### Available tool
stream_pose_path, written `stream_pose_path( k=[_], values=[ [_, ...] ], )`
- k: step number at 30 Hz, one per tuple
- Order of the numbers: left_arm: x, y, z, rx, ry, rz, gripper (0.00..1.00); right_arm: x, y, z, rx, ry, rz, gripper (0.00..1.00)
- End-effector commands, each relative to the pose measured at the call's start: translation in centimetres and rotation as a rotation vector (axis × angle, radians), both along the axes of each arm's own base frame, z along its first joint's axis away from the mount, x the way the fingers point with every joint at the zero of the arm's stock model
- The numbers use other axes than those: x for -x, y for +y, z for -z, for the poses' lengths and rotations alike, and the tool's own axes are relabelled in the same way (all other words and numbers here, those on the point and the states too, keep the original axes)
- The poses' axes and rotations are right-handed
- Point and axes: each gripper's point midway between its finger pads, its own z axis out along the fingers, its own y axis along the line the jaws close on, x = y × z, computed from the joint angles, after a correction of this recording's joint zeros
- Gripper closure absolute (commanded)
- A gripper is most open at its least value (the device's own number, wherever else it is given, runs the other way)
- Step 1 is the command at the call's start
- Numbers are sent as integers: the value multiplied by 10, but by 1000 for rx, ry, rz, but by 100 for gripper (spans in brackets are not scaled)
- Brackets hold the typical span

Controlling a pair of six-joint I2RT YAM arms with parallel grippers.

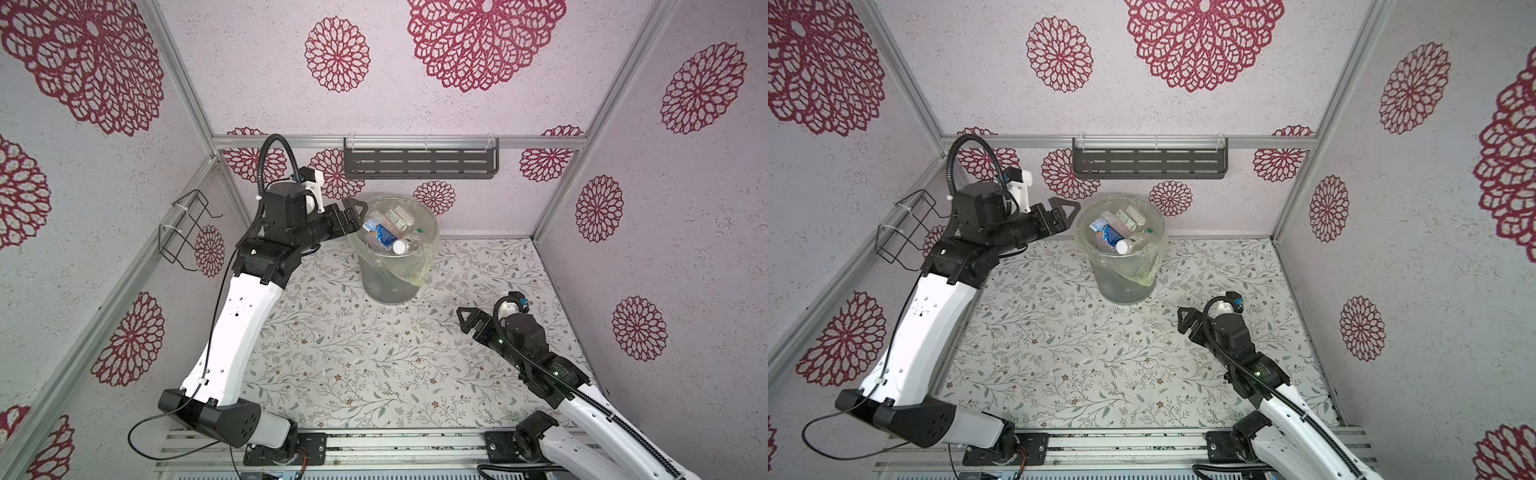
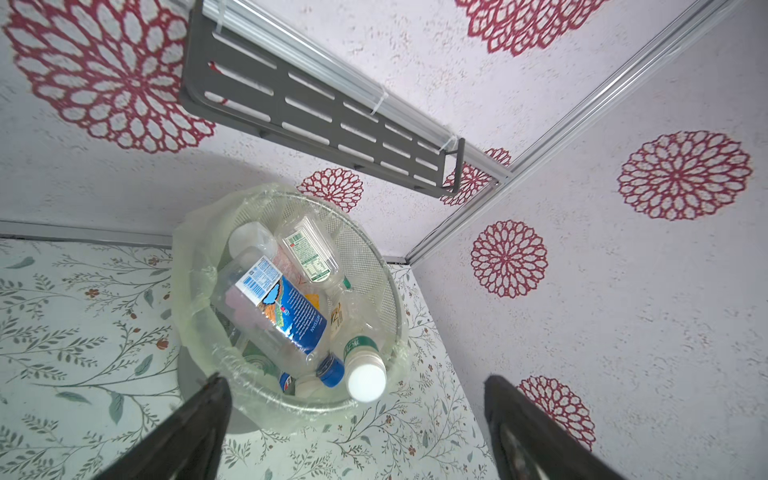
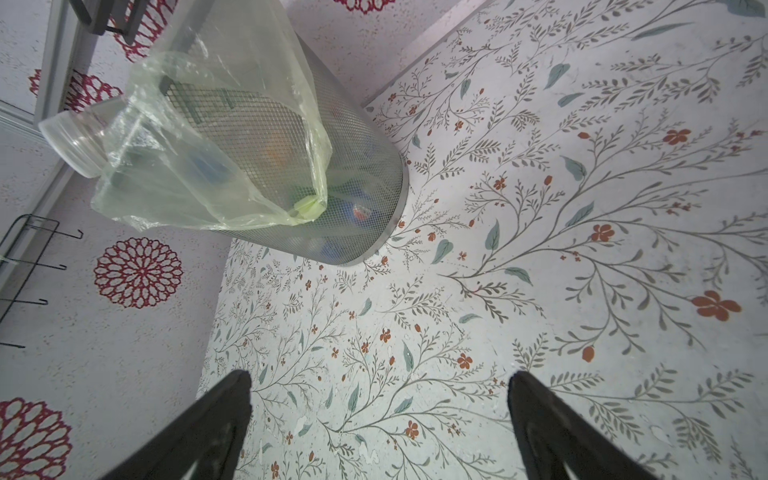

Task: Throw the plastic bottles in the bin
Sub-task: 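Lift the crane-labelled bottle with the left gripper over the bin and release, then withdraw the empty left gripper from the bin toward the robot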

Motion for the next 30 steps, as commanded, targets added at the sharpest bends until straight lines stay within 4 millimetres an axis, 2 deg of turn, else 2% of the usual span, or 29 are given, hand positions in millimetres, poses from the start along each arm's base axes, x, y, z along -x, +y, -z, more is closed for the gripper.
stream_pose_path(
  k=[1,20,30],
  values=[
    [-4,10,29,-27,59,-20,3,-7,0,-22,9,-55,8,1],
    [13,61,110,-150,181,-195,3,-10,-8,-19,70,-61,32,1],
    [24,99,156,-277,218,-342,3,-21,-22,-7,230,-67,71,1]
  ],
)
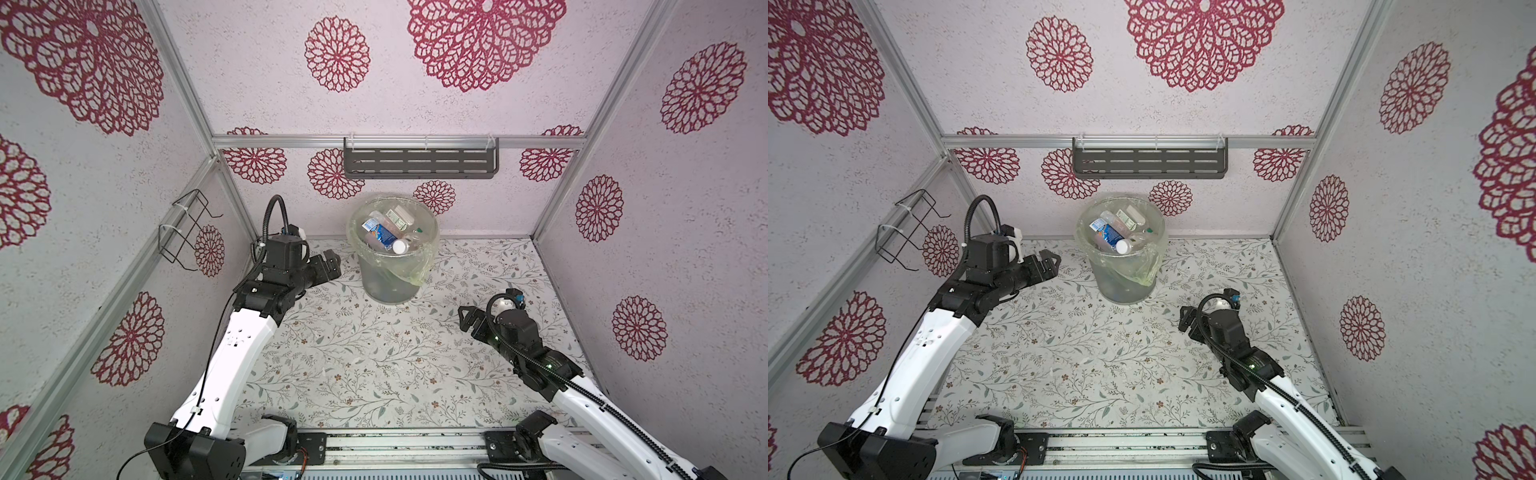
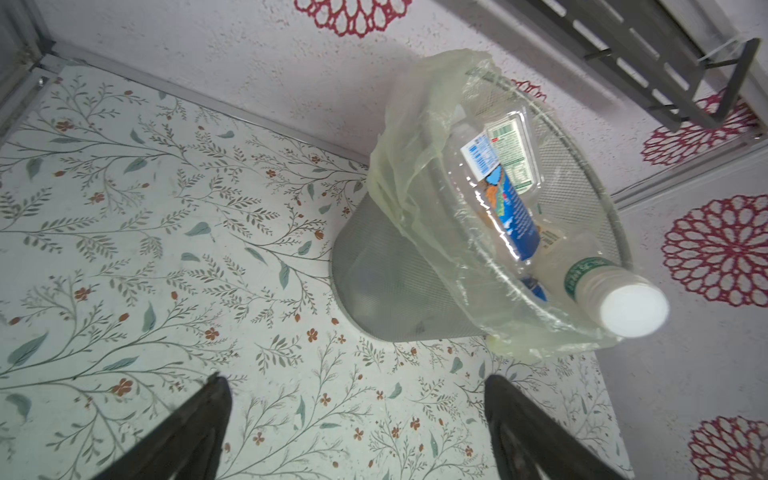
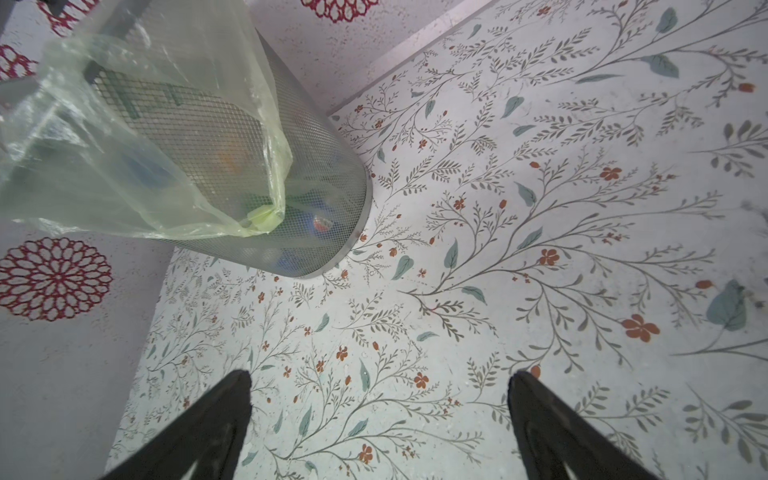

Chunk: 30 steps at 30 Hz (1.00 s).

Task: Throw the plastic bottles in the bin

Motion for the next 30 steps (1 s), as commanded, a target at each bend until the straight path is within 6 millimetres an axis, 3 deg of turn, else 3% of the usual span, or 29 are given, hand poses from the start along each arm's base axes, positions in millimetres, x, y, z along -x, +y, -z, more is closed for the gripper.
stream_pose_path(
  k=[1,13,18,30],
  values=[
    [1,22,4,-81,-35,-74,3,-10,-9,-17,90,-58,19,1],
    [15,78,56,-257,-34,-317,3,-24,-47,-5,339,-120,136,1],
    [15,81,72,-300,-25,-308,3,-32,-58,-7,410,-170,163,1],
    [11,109,109,-428,-69,-440,3,-51,-95,20,549,-142,260,1]
  ],
)
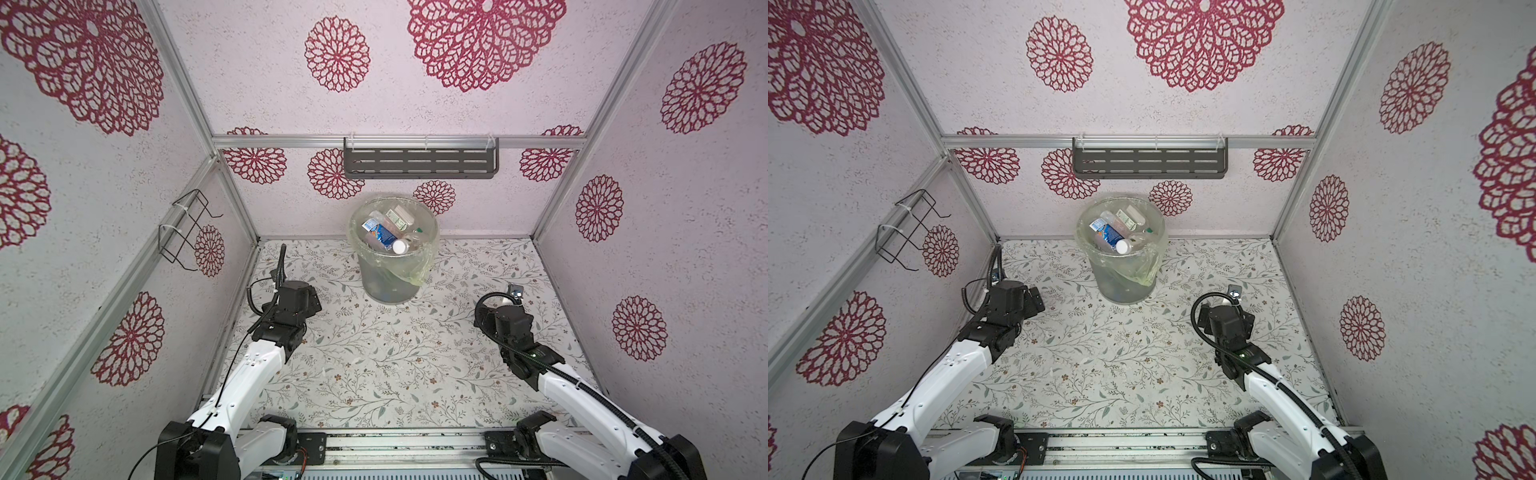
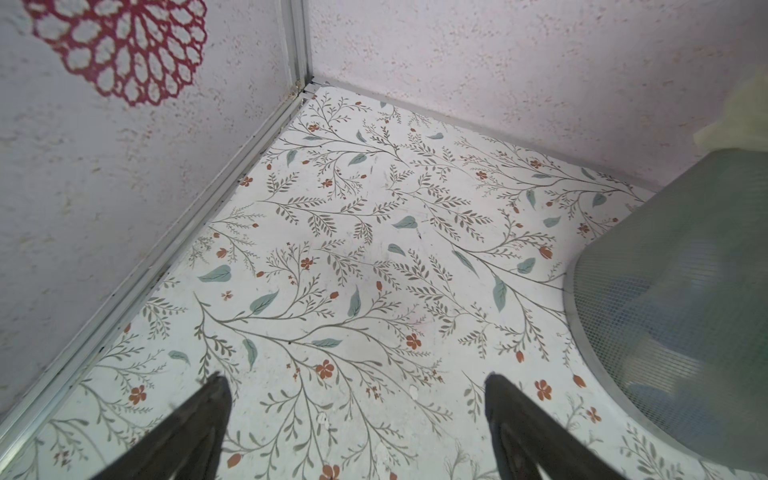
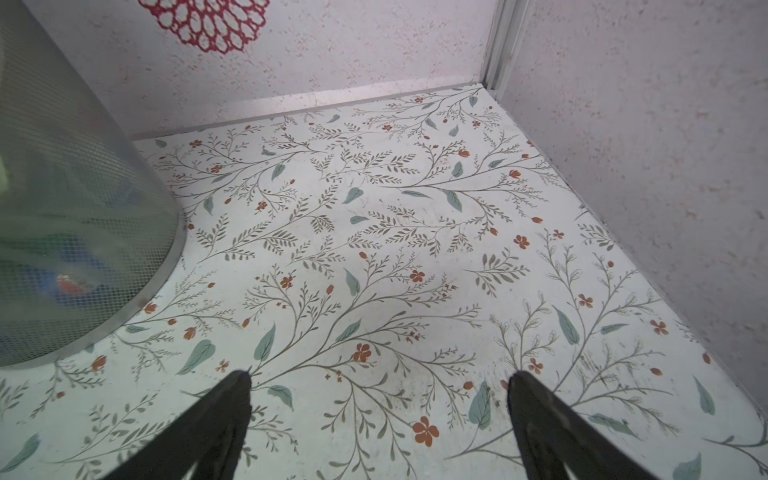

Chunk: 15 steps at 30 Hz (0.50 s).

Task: Throw the plastic bottles in the bin

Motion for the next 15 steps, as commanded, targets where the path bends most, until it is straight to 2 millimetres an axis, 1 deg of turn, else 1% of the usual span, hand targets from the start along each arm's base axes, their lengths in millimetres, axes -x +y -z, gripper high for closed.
stream_pose_path(
  k=[1,7,11,15],
  values=[
    [-10,13,-6,-64,-61,-50,3,-10,-13,-14,30,-76,40,1],
    [-9,27,6,-129,-75,-120,3,-16,-27,-7,42,-95,77,2],
    [-10,41,1,-185,-88,-162,3,-18,-33,-4,72,-126,91,3],
    [-11,49,-3,-258,-126,-159,3,-16,-43,0,105,-147,123,4]
  ],
)
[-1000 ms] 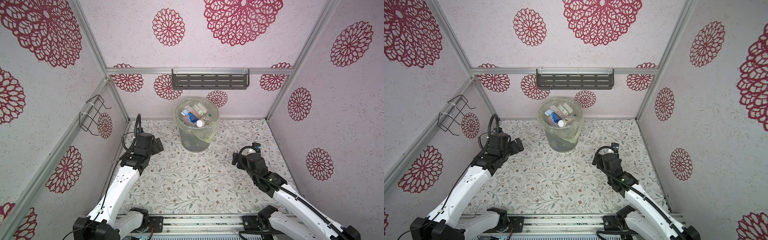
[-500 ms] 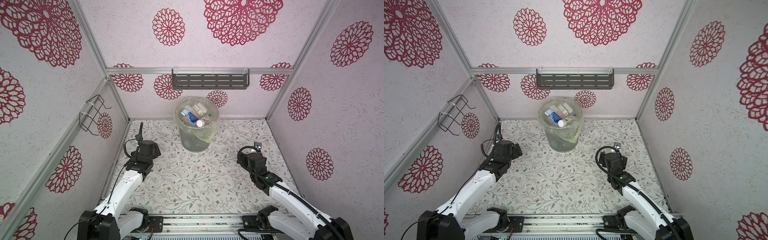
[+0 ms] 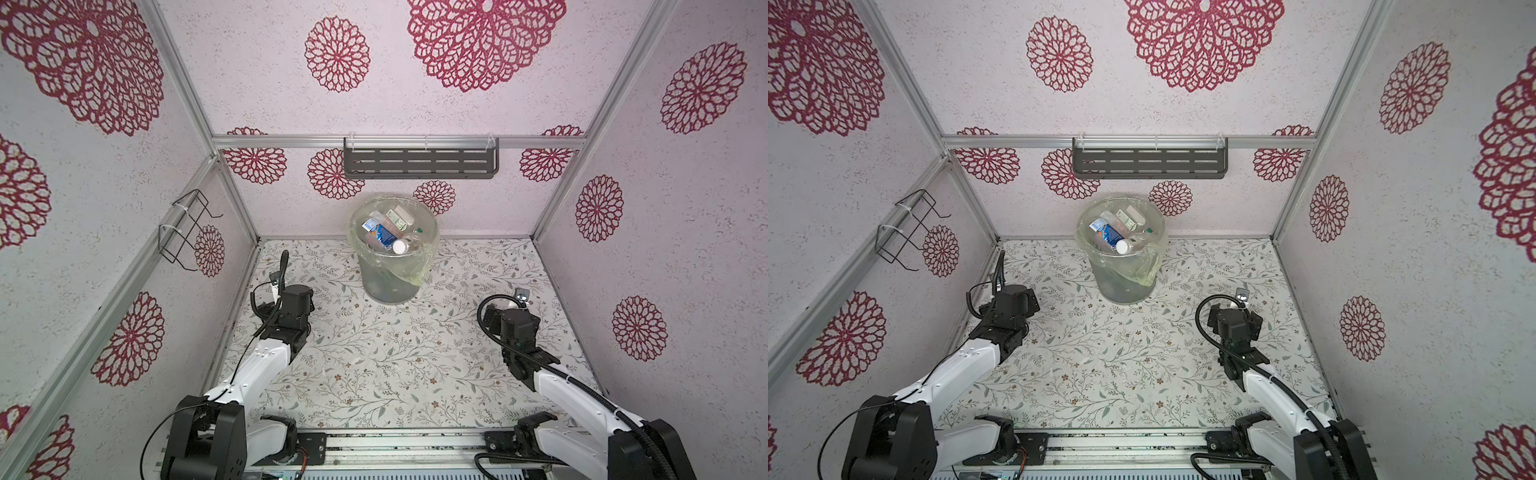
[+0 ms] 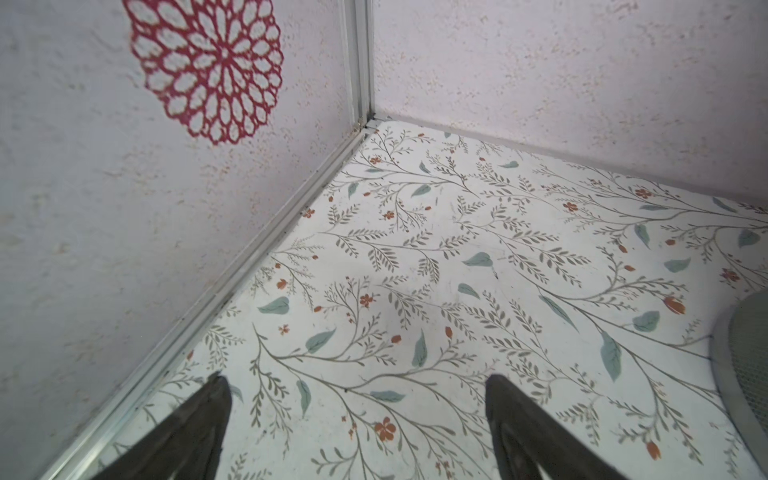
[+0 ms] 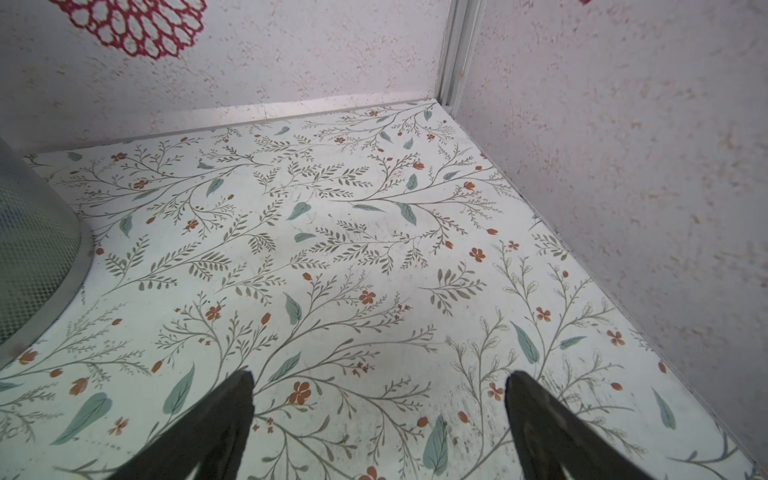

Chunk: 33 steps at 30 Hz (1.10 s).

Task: Throw the plastic bottles in the bin

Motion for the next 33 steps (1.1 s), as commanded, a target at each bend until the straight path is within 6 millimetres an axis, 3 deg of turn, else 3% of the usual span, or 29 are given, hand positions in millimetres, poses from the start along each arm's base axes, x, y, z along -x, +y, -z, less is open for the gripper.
stream_pose_path(
  k=[1,9,15,24,33],
  values=[
    [-2,13,-11,-82,-89,-17,3,-5,-12,-19,39,-99,49,4],
    [-6,20,6,-115,-262,41,3,-8,-25,-19,56,-98,97,2],
    [-19,19,13,-149,-247,102,3,2,-45,-19,81,-207,188,2],
    [-17,21,27,-153,-336,139,3,-1,-61,-4,90,-277,251,1],
    [-32,20,35,-103,-260,184,3,3,-79,-3,96,-319,299,1]
  ],
)
